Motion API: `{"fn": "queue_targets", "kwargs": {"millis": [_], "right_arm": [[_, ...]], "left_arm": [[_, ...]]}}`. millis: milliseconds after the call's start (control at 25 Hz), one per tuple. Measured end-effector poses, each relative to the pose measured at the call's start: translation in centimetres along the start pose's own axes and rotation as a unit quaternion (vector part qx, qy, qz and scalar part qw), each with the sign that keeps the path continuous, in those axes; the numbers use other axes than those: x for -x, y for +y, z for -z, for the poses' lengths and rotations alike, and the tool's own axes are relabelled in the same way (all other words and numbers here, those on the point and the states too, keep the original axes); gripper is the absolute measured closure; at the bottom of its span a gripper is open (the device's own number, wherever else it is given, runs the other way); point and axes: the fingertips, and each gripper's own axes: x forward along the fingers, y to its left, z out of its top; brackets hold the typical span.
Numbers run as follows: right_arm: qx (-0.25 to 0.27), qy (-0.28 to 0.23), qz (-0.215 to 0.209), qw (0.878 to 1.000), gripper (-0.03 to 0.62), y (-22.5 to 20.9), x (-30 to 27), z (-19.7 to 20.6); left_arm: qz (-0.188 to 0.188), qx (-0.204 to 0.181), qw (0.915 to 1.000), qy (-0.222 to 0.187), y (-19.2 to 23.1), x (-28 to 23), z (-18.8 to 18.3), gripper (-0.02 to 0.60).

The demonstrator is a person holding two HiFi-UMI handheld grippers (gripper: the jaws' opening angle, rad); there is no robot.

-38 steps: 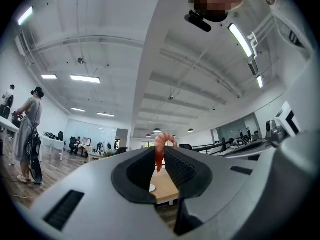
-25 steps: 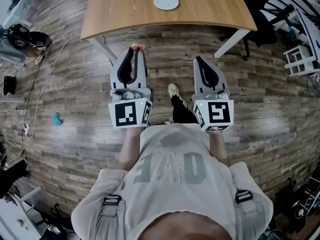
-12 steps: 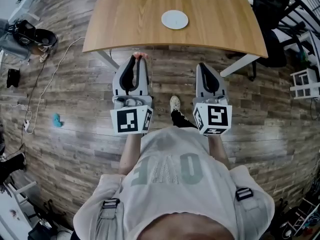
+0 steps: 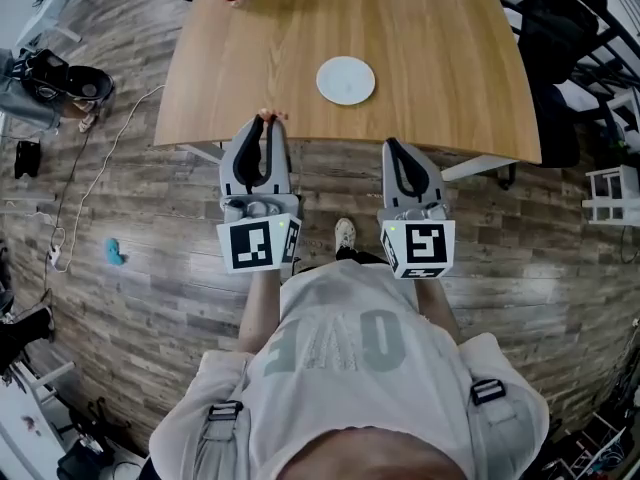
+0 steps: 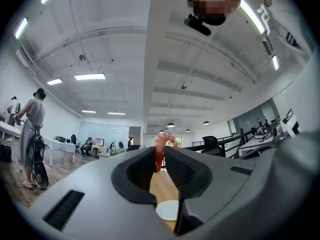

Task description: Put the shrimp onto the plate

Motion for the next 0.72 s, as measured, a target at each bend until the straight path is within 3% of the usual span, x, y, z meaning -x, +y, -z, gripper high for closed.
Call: {"fn": "queue_targets", "kwargs": {"millis": [360, 720], "right_arm": [[-0.007, 0.001, -0.005, 1.000, 0.574, -2.5, -4.4, -0.2], [-0.018, 0.018, 0.003, 1.000, 0.572, -3.9, -7.5, 0.5]], "left_arm": [[-0.001, -0.008, 0.9999, 0.014, 0.6, -4.4, 1.0, 0.517], [0.028, -0.006, 0.9993, 0.025, 0.0, -8.9, 2.5, 0.518]]}}
